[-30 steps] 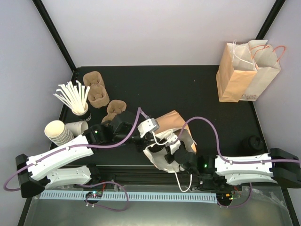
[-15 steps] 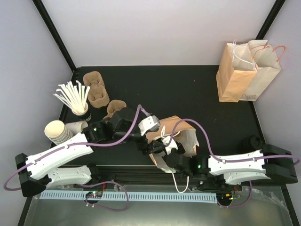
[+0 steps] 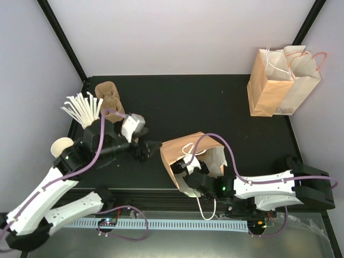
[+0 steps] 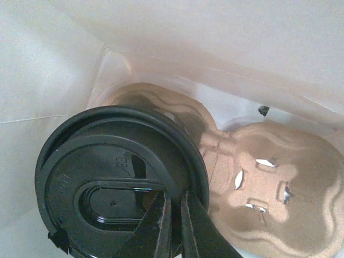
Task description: Pack the takeout coffee
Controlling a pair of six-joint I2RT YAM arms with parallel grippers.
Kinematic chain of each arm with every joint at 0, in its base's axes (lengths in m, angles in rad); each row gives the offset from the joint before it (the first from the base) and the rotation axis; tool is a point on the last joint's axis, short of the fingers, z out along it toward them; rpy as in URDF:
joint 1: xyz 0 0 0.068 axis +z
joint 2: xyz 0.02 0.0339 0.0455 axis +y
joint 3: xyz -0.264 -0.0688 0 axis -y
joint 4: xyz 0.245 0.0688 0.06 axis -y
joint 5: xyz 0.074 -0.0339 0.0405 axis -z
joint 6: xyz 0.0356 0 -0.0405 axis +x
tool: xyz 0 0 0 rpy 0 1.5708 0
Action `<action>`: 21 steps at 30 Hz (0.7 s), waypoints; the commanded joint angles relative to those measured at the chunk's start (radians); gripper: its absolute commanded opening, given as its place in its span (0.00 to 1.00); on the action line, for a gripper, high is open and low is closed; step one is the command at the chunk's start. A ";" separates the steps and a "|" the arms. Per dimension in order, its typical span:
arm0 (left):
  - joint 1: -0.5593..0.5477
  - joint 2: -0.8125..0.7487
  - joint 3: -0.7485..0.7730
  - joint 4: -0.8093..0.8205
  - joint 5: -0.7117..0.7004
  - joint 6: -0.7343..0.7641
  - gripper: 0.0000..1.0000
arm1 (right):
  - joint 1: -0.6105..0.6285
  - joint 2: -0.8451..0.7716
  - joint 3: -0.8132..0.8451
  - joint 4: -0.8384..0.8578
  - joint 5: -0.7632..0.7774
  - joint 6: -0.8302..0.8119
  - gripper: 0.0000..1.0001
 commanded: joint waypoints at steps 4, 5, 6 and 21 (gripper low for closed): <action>0.335 0.242 -0.021 -0.013 0.129 -0.095 0.96 | -0.003 0.002 -0.020 0.032 -0.040 -0.049 0.01; 0.339 0.292 -0.010 0.004 0.145 -0.088 0.96 | -0.001 0.008 -0.018 0.029 -0.036 -0.055 0.01; 0.343 0.354 0.003 0.016 0.160 -0.079 0.95 | 0.001 0.014 -0.015 0.027 -0.031 -0.058 0.01; 0.375 0.880 0.173 -0.006 0.193 -0.005 0.72 | 0.100 0.196 0.083 -0.027 0.105 0.022 0.01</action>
